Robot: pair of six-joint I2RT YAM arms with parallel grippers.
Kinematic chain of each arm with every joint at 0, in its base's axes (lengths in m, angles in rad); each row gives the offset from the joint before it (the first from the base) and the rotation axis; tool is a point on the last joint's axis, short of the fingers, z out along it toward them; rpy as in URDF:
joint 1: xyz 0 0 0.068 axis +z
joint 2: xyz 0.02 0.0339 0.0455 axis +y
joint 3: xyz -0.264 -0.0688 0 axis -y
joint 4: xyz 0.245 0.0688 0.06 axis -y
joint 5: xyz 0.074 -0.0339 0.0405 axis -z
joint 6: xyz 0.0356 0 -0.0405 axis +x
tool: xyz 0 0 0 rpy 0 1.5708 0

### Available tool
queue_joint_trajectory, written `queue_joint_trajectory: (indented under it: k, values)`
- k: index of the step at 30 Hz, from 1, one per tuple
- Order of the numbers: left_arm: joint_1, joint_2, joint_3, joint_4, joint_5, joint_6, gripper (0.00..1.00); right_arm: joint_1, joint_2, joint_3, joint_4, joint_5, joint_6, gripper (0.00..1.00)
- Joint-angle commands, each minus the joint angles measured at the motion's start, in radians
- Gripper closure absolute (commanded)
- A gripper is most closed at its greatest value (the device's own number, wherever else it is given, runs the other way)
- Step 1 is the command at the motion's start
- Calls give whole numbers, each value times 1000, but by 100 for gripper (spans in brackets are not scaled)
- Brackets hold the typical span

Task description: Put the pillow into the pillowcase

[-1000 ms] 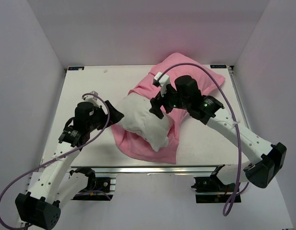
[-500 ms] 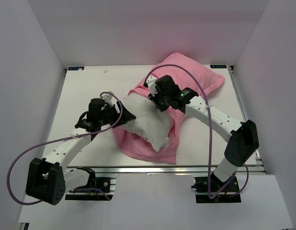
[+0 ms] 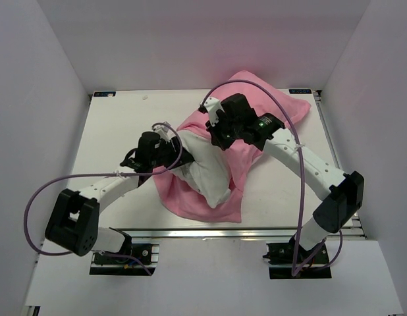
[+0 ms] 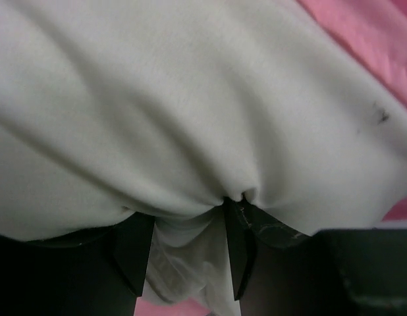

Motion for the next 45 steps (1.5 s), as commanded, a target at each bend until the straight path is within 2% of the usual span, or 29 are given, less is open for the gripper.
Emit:
queue_joint_trajectory:
  k: [1, 3, 7, 10, 11, 16, 18, 19, 20, 21, 22, 23, 24, 25, 26, 27, 30, 33, 35, 38, 45]
  values:
    - [-39, 66, 82, 211, -45, -41, 45, 59, -46, 32, 7, -258, 4, 100]
    - [-80, 96, 133, 239, -75, -57, 44, 105, -12, 42, -12, -303, 0, 100]
    - [-174, 130, 168, 297, -245, -98, 44, 169, 57, 118, -33, -541, -54, 100]
    - [-214, 111, 124, 354, -333, -141, 44, 168, 89, 176, -31, -601, -69, 100]
    - [-244, 93, 112, 359, -407, -155, 44, 168, 95, 187, -22, -590, -65, 100]
    - [-290, 25, 56, 293, -539, -175, 43, 150, 112, 195, 12, -422, 12, 100]
    - [-290, -16, 38, 226, -583, -190, 36, 148, 92, 132, 27, -336, 38, 93]
    - [-289, -34, 26, 195, -591, -192, 32, 148, 68, 112, 38, -244, 53, 85]
    - [-290, -54, 24, 158, -609, -193, 25, 145, 54, 96, 38, -219, 64, 84]
    - [-290, -105, 27, 51, -646, -195, 21, 143, 39, 62, 40, -179, 79, 72]
    - [-290, -134, 30, -12, -672, -199, 16, 142, 1, 46, 41, -158, 93, 65]
    - [-290, -163, 42, -86, -696, -207, 5, 142, -23, 27, 53, -139, 99, 57]
    - [-290, -194, 48, -227, -732, -218, 2, 140, -46, -12, 59, -86, 119, 47]
    - [-290, -256, 55, -305, -802, -245, 2, 140, -88, -24, 63, -55, 131, 34]
    - [-290, -289, 71, -377, -837, -262, 2, 140, -105, -36, 60, -37, 135, 28]
    - [-290, -321, 76, -513, -867, -273, 2, 142, -124, -47, 53, -4, 136, 13]
    - [-287, -435, 79, -769, -972, -369, 2, 146, -135, -5, -6, -4, 103, 11]
    - [-272, -505, 56, -904, -1026, -431, 2, 175, -63, 69, -86, 54, 92, 11]
    - [-260, -530, 44, -915, -1019, -431, 2, 229, 21, 164, -131, 92, 79, 11]
    - [-246, -525, 42, -938, -1026, -428, 2, 312, 143, 294, -197, 249, 69, 11]
    - [-232, -510, 59, -974, -1030, -419, 2, 364, 448, 542, -286, 635, 129, 11]
